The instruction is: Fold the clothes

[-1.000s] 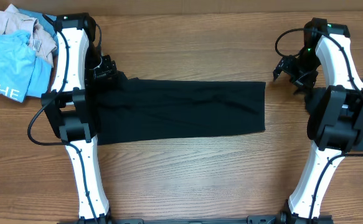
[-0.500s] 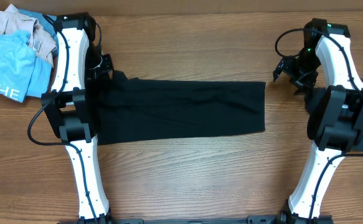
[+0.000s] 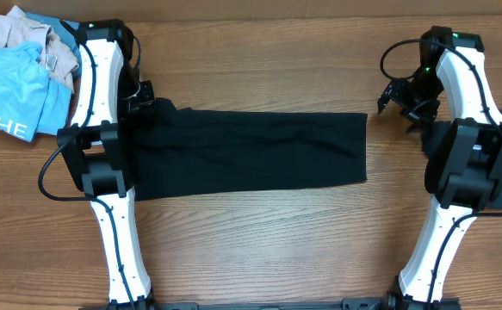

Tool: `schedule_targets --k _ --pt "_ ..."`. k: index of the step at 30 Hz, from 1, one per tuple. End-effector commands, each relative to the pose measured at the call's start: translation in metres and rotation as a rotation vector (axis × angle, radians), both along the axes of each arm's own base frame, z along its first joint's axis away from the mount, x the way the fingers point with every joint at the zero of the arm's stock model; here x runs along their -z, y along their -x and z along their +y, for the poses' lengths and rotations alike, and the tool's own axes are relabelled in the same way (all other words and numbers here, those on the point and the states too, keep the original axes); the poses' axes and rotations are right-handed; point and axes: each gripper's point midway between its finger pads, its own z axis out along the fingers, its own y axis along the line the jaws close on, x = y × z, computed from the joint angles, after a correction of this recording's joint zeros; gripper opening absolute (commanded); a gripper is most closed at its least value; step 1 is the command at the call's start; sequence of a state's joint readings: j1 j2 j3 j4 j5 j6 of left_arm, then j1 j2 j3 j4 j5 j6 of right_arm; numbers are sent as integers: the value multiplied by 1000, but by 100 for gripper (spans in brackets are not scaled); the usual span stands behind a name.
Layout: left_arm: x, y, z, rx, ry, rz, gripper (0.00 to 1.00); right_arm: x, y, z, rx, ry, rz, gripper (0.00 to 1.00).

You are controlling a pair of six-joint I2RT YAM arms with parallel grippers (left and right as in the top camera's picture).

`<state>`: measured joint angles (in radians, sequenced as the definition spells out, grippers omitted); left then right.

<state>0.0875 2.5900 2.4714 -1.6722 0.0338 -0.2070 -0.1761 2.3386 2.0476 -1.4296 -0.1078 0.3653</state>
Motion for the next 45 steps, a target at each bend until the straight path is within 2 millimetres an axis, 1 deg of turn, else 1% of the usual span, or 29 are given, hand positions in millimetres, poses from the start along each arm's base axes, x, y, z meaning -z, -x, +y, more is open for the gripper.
schedule_targets --k 1,2,4,6,7,9,10,14,17,18,19,23,26,30,31,33,34,35,37,39,40,41,43,44,45 --pt "9 7 -2 -1 19 30 37 -28 -10 -2 -5 8 -82 82" --pt "11 8 -2 -1 19 31 33 -28 -10 -2 -5 9 -83 83" --pt "12 5 -2 -2 17 20 28 -28 -10 -2 -5 9 -83 82" --pt "13 3 -1 -2 17 11 18 -28 -11 -2 -5 9 -87 82" --pt "12 2 -1 -1 16 9 14 -28 -12 -2 -5 10 -89 82" --pt "11 3 2 1 2 10 9 -28 -12 -2 -5 10 -91 82" --pt "10 4 3 3 -9 13 4 -28 -12 -2 -5 10 -91 82" --pt "-4 7 3 4 -10 13 4 -28 -12 -2 -5 10 -91 82" --pt "-25 1 4 4 -17 -40 4 -28 -12 -2 -5 10 -91 82" --pt "-35 0 3 3 -14 -63 4 -28 -12 -2 -5 10 -91 82" --pt "-40 -1 1 0 1 -77 4 -28 -12 -2 -5 10 -90 83" --pt "-46 -3 -21 23 131 -102 4 -28 -12 -2 -23 9 -92 83" --pt "-53 -4 -22 28 133 -119 4 -28 -9 -2 -23 7 -82 83" --pt "-84 -1 -22 35 127 -184 4 -28 -9 -2 -23 7 -82 83" --pt "-91 7 -23 35 128 -179 4 -28 -10 -2 -23 8 -84 83" --pt "-89 24 -26 30 144 -133 4 -28 -12 -2 -23 9 -92 83" --pt "-84 34 -27 28 146 -98 4 -28 -13 -2 -23 10 -95 83" --pt "-78 39 -27 26 148 -72 7 -28 -13 -2 -23 10 -97 83" --pt "-68 48 -28 39 154 -25 24 -28 -12 -2 -23 9 -94 83" --pt "-59 58 -27 43 154 22 22 -28 -11 -2 -23 8 -87 83" --pt "-54 63 -22 47 122 47 21 -28 -10 -2 -23 8 -87 83" --pt "-51 67 -14 38 74 67 21 -28 -10 -2 -23 8 -86 83" --pt "-48 72 11 -34 -86 97 21 -28 -10 -2 -23 8 -86 83" --pt "-48 73 16 -47 -110 99 21 -28 -10 -2 -23 7 -85 83" --pt "-48 72 18 -48 -117 96 19 -28 -10 -2 -23 7 -86 83"
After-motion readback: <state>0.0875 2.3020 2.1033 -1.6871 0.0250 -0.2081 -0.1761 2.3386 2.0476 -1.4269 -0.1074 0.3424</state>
